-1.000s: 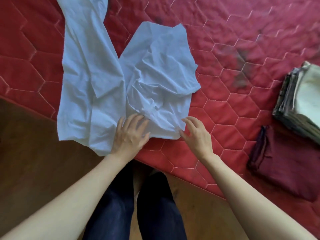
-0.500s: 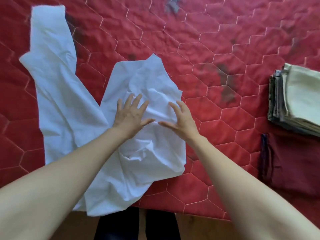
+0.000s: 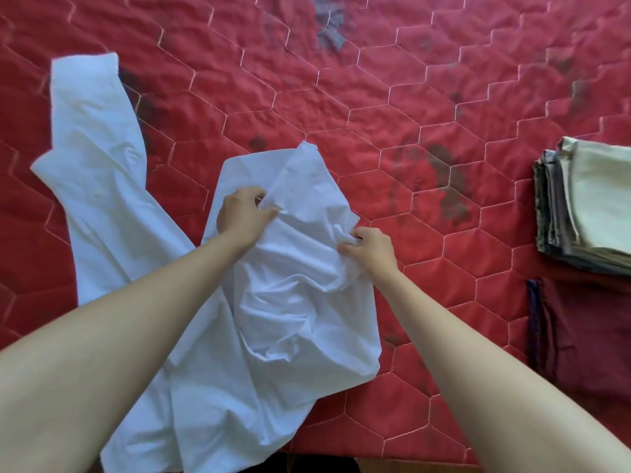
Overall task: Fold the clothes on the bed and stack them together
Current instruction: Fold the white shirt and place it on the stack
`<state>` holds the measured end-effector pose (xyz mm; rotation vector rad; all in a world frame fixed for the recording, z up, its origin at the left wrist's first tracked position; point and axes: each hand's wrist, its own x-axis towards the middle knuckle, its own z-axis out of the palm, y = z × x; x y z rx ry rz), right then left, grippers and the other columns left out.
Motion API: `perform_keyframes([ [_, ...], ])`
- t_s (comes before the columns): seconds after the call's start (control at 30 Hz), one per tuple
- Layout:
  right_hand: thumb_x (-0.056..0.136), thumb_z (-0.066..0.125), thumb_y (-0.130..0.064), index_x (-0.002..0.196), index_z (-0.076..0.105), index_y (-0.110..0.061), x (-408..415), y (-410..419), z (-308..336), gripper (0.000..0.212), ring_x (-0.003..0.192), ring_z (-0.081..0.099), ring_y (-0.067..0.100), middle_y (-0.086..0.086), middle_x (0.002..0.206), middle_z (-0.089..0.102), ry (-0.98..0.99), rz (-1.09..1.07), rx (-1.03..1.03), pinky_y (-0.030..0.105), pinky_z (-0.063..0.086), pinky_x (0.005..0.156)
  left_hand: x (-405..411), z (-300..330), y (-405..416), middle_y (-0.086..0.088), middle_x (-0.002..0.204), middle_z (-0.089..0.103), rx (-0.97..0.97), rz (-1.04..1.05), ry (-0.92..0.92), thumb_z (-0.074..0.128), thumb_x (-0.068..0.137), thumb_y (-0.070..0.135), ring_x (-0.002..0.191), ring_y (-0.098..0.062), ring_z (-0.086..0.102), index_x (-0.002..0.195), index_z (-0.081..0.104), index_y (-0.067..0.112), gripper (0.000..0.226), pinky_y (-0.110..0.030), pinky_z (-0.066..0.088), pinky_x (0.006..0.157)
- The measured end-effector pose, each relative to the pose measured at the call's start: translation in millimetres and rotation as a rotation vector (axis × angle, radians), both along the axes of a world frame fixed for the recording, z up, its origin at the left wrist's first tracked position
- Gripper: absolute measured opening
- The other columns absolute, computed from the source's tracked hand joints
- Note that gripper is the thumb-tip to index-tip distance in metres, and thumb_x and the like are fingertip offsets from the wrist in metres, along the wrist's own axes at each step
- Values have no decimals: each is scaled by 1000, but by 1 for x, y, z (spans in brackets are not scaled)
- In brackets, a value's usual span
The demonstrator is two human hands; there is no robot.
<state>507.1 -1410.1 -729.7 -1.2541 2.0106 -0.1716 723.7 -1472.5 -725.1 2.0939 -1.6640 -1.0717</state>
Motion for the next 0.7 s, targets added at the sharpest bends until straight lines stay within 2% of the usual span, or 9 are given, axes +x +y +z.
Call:
perform_keyframes([
  [0.03, 79, 65, -16, 60, 44, -10, 2, -2, 6, 29, 68, 45, 26, 2, 60, 46, 4, -12, -38, 38, 31, 57, 1, 5, -3, -5, 76, 58, -17, 12, 22, 72, 82, 26, 82, -29, 57, 78, 63, 14, 16, -31, 35, 63],
  [0.1, 80, 64, -16, 69, 54, -2, 6, -15, 22, 20, 71, 50, 32, 13, 68, 56, 8, -56, -140, 41, 35, 62, 3, 20, -13, -3, 74, 57, -71, 49, 43, 72, 83, 25, 78, -26, 54, 78, 63, 10, 18, -31, 31, 62],
  [0.17, 82, 63, -17, 76, 58, 0, 8, -38, 48, 19, 74, 51, 33, 13, 73, 59, 18, -87, -259, 39, 30, 63, 4, 44, -29, -4, 77, 59, -148, 93, 77, 71, 83, 23, 77, -25, 53, 83, 66, 5, 19, -31, 32, 64],
  [0.27, 86, 63, -16, 68, 44, -7, 12, -83, 107, 28, 67, 42, 28, 6, 66, 48, 20, -96, -452, 33, 16, 58, 7, 101, -61, -3, 77, 62, -298, 173, 193, 72, 83, 20, 73, -19, 52, 87, 68, 6, 15, -27, 32, 61],
  [0.43, 88, 64, -20, 73, 52, -11, 10, -139, 224, 22, 66, 45, 21, 2, 68, 52, -22, -56, -740, 33, 27, 59, 11, 223, -105, 10, 70, 56, -546, 252, 366, 73, 82, 14, 62, -4, 50, 93, 65, 6, 15, -18, 42, 60],
  [0.57, 87, 68, -22, 81, 62, -11, 7, -126, 284, 14, 68, 47, 16, -2, 73, 55, -68, 23, -928, 30, 32, 61, 15, 286, -78, 6, 88, 64, -694, 267, 411, 76, 77, 13, 77, -8, 59, 111, 57, 12, 39, -25, 48, 71],
  [0.63, 86, 70, -20, 81, 62, -9, 3, -100, 289, 15, 67, 48, 15, -3, 75, 56, -66, 85, -996, 32, 36, 60, 15, 291, -43, 14, 81, 62, -724, 240, 429, 77, 76, 12, 68, 5, 56, 109, 55, 18, 40, -16, 45, 63],
  [0.7, 85, 72, -19, 79, 60, -7, -2, -61, 272, 18, 65, 49, 16, -3, 74, 56, -75, 135, -1005, 31, 37, 59, 14, 272, 2, 12, 75, 63, -703, 216, 354, 77, 79, 17, 65, 3, 57, 103, 56, 15, 32, -19, 46, 62],
])
